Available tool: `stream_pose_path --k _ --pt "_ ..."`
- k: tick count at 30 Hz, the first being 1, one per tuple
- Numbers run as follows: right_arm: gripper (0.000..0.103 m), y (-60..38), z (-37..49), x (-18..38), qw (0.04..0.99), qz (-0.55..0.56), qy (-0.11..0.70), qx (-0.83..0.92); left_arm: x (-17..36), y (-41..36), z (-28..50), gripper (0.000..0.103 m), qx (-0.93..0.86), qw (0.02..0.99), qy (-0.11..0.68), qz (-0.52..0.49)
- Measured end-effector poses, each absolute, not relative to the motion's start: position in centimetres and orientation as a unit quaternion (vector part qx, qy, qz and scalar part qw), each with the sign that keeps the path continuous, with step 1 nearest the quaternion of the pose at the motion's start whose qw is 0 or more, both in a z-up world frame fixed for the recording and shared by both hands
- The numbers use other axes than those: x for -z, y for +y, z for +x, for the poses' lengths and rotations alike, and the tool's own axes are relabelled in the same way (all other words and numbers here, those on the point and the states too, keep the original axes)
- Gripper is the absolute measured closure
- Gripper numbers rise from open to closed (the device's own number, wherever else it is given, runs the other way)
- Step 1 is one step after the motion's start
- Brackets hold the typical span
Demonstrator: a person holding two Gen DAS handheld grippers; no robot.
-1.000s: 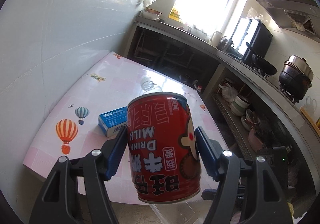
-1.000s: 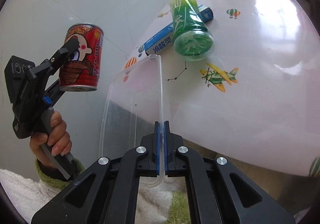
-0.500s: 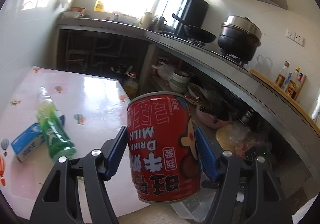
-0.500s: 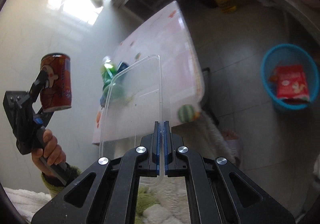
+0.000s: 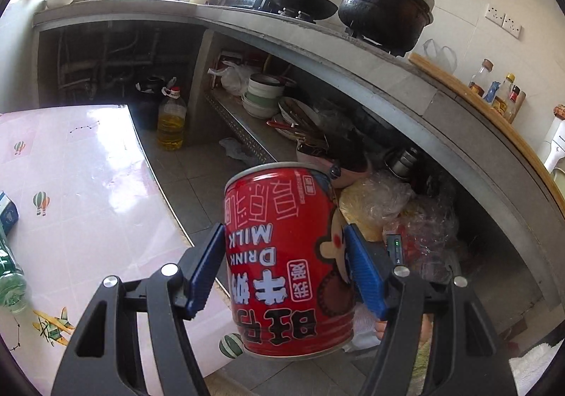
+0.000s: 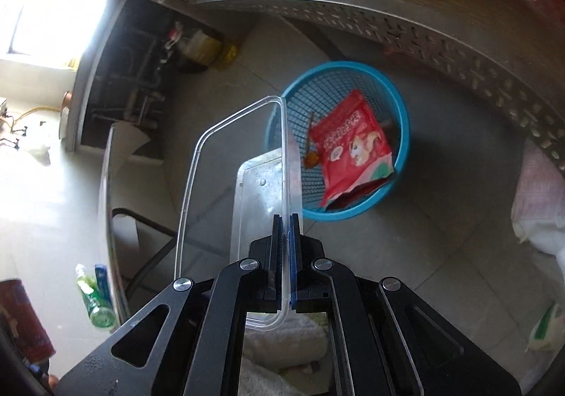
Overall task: Collect trash
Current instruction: 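Carry the milk can and clear tray to the blue wastebasket and open both tools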
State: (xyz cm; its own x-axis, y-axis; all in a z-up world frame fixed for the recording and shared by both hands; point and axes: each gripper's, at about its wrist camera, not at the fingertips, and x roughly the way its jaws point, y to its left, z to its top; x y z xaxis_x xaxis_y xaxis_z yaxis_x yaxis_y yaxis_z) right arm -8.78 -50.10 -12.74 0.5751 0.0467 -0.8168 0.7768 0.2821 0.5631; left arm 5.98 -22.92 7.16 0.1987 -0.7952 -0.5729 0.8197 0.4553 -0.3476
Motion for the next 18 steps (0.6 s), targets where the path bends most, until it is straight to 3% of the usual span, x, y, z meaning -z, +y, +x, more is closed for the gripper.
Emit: stream_pose_path --k 4,6,8,10,13,18 --pt "0.1 -52.5 -5.9 16.1 0.682 0.547 0.392 0.288 -6.5 -23.7 6.6 0.037 0.508 0.777 0.369 0.025" --pt "0.095 -53.3 -3.8 18.3 0.667 0.559 0.393 0.298 -6.2 -24.0 6.8 0.037 0.501 0.78 0.374 0.029" --pt "0.084 -54.2 -2.5 20.0 0.662 0.564 0.392 0.299 -5.7 -24.5 7.1 0.037 0.494 0.781 0.381 0.034" --pt "0.053 -54.6 -1.2 21.9 0.662 0.548 0.41 0.306 -5.2 -25.1 7.4 0.037 0.489 0.781 0.388 0.037" --pt "0.053 -54.3 -1.1 24.0 0.65 0.542 0.433 0.309 -4.6 -25.9 7.7 0.037 0.485 0.778 0.397 0.042" --pt "0.053 -53.5 -4.5 22.4 0.667 0.527 0.419 0.319 -3.5 -28.0 7.7 0.037 0.493 0.767 0.409 0.044"
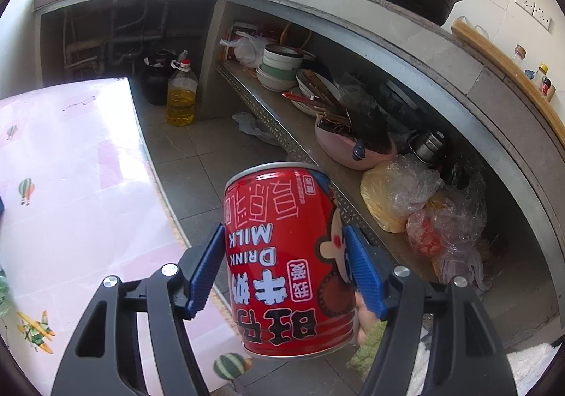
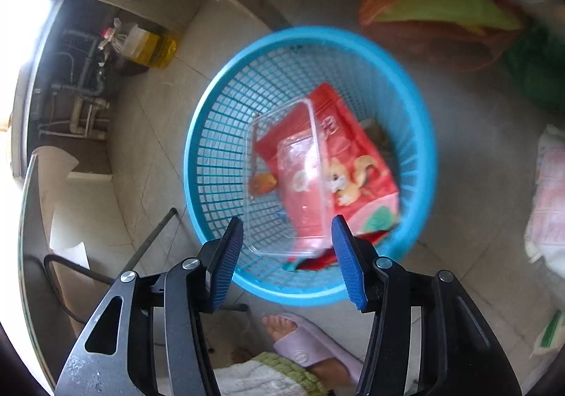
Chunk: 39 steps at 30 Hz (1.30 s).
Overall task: Collect trash
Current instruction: 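Carry the milk can and clear tray to the blue wastebasket and open both tools, then bring both tools back over the table to the bottle and box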
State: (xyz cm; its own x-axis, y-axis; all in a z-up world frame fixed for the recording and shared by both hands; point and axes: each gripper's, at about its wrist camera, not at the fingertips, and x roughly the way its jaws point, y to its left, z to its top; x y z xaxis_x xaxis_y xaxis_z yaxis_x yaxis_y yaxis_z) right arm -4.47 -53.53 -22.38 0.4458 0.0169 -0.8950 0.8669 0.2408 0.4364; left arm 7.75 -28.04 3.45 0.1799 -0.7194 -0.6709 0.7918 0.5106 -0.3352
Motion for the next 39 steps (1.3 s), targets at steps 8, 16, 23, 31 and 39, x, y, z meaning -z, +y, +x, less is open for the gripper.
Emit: stream_pose_path --k 8,16,23,31,39 --pt "0.048 -51.0 -9.1 18.1 0.711 0.481 0.39 0.333 0.0 -36.4 7.9 0.037 0.517 0.72 0.458 0.071" --pt "0.047 -48.5 -10.3 17.1 0.711 0.487 0.396 0.317 6.4 -45.7 9.5 0.02 0.455 0.738 0.484 0.123" --pt "0.047 -46.7 -10.7 16.1 0.712 0.48 0.405 0.316 5.2 -41.4 9.5 0.02 0.464 0.735 0.486 0.09" --pt "0.039 -44.6 -9.3 12.9 0.746 0.429 0.407 0.307 0.0 -34.7 7.8 0.02 0.494 0.746 0.44 0.078" --pt "0.022 -40.0 -6.0 5.7 0.816 0.356 0.376 0.257 -3.9 -23.4 6.9 0.019 0.518 0.764 0.383 0.036"
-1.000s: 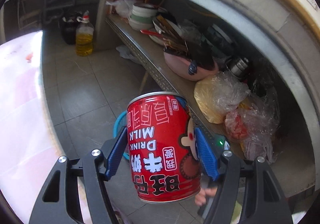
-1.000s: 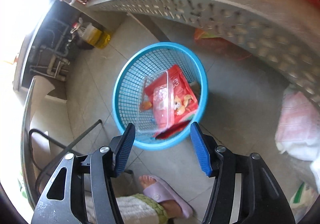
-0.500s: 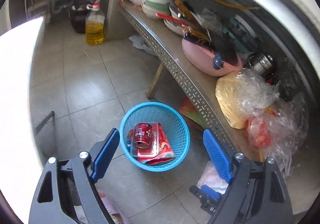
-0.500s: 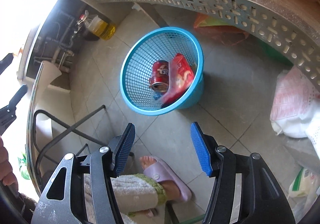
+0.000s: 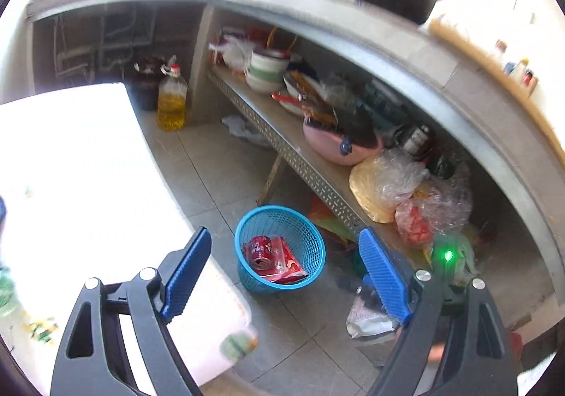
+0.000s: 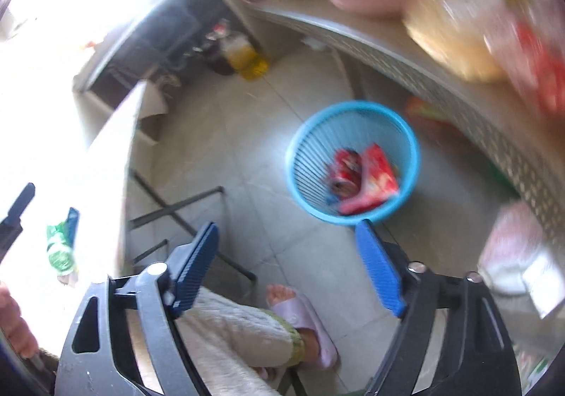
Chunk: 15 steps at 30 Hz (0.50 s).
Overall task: Collect trash
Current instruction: 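Bring both tools back over the table to the bottle and box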
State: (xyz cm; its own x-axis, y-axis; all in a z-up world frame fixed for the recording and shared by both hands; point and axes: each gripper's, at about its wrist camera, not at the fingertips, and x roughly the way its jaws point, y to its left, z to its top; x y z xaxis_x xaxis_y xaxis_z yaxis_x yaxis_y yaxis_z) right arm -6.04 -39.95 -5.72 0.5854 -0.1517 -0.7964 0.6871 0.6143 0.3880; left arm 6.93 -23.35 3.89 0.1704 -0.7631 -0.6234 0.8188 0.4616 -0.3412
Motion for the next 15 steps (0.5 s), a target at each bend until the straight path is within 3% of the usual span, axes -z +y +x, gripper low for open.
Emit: stream_pose_path --k 15 --pt "0.018 -29.8 3.6 -1.0 0.873 0.277 0.394 0.079 -4.1 -2.0 9.7 0.017 0.391 0.845 0.361 -0.044"
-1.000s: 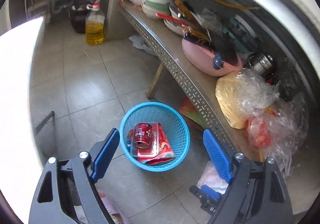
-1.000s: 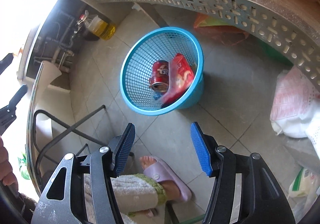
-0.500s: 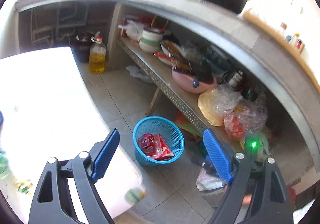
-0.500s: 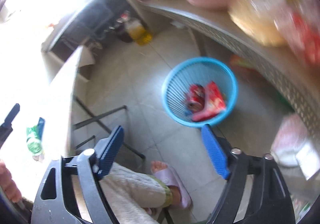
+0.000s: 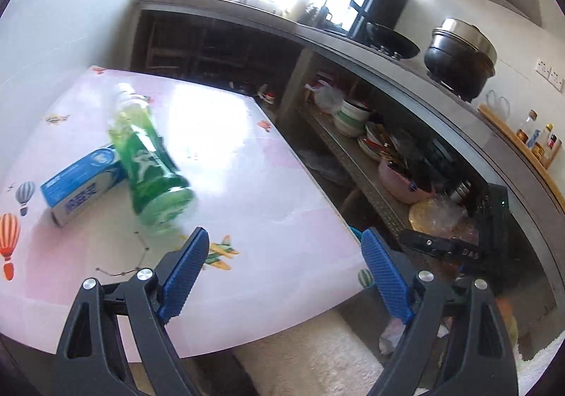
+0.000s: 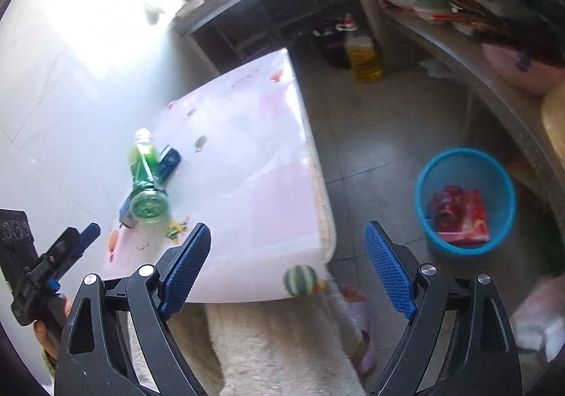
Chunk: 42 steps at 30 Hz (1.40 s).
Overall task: Collect trash
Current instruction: 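Bring both tools back over the table to the bottle and box, then grasp the green bottle with the right tool while the left tool grasps the blue toothpaste box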
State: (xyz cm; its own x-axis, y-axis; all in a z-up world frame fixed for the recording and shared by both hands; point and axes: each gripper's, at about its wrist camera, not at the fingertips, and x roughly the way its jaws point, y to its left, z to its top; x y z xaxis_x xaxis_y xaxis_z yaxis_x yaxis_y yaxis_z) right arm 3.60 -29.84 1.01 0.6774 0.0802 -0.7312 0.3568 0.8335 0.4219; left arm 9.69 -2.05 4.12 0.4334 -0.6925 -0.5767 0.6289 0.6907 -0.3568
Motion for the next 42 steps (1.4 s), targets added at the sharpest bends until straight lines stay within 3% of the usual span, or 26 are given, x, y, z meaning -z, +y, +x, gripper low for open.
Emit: stream_pose_path --k 8,16,30,32,36,42 --pt "0.018 -22.6 12.0 -2.1 0.873 0.231 0.427 -0.039 -3.0 5.3 11.5 0.013 0.292 0.88 0.37 -0.06" --pt "0.018 -17.7 21.0 -2.7 0.859 0.201 0.459 -0.103 -1.5 7.9 13.5 0.011 0.194 0.898 0.395 -0.026" --pt "0.019 -11.0 32.9 1.7 0.838 0.087 0.527 -0.11 -0.1 9.7 17.0 0.009 0.138 0.91 0.392 -0.012" --pt "0.024 -10.5 33.5 2.1 0.835 0.076 0.533 -0.109 -0.3 9.9 17.8 0.01 0.143 0.913 0.382 -0.009" --pt "0.044 -10.9 33.7 2.7 0.823 0.088 0.547 -0.124 -0.8 10.4 20.1 0.01 0.162 0.913 0.373 -0.021" --pt "0.045 -13.1 31.9 2.6 0.823 0.127 0.541 -0.115 -0.7 10.0 25.1 0.01 0.198 0.898 0.39 -0.044"
